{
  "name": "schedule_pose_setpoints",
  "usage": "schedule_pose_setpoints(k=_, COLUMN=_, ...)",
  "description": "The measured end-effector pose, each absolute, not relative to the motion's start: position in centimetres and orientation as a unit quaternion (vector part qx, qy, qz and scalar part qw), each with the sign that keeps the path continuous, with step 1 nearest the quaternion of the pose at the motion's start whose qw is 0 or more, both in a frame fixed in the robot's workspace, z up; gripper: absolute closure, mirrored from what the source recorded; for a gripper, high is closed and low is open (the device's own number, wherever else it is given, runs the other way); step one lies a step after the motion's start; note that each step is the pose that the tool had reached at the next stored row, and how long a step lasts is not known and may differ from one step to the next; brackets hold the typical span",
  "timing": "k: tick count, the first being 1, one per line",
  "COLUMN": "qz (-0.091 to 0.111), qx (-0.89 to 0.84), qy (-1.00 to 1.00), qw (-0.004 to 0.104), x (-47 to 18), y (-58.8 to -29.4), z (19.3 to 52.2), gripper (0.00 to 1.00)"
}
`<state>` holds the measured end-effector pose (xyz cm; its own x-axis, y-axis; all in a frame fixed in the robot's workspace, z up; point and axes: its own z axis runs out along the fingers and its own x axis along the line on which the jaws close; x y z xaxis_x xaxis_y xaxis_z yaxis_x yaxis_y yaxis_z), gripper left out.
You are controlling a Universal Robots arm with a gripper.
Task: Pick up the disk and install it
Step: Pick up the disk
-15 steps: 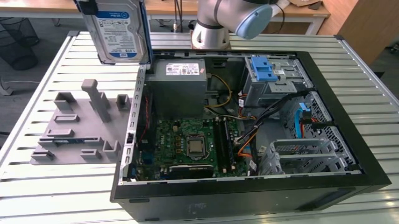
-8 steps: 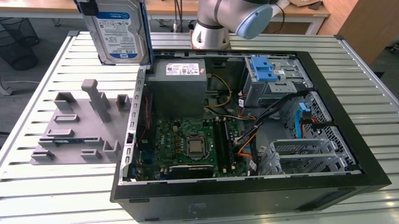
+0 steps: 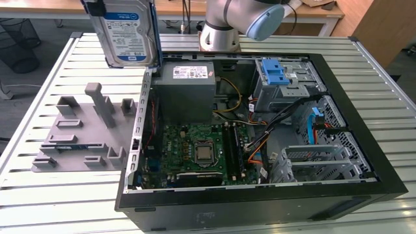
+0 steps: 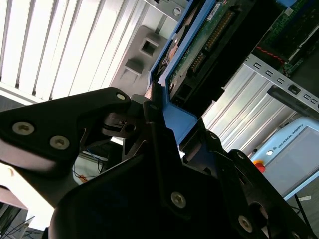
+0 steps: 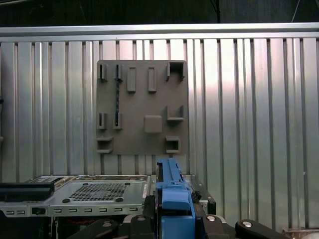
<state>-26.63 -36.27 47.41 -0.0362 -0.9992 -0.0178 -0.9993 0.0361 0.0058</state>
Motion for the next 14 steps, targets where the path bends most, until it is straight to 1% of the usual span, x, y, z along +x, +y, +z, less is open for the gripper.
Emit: schedule_pose_setpoints(k=14, qz=0.008, qx=-0.694, qy=0.720, qw=0.004, x=-26.14, y=-36.27, z=47.41, gripper=0.64)
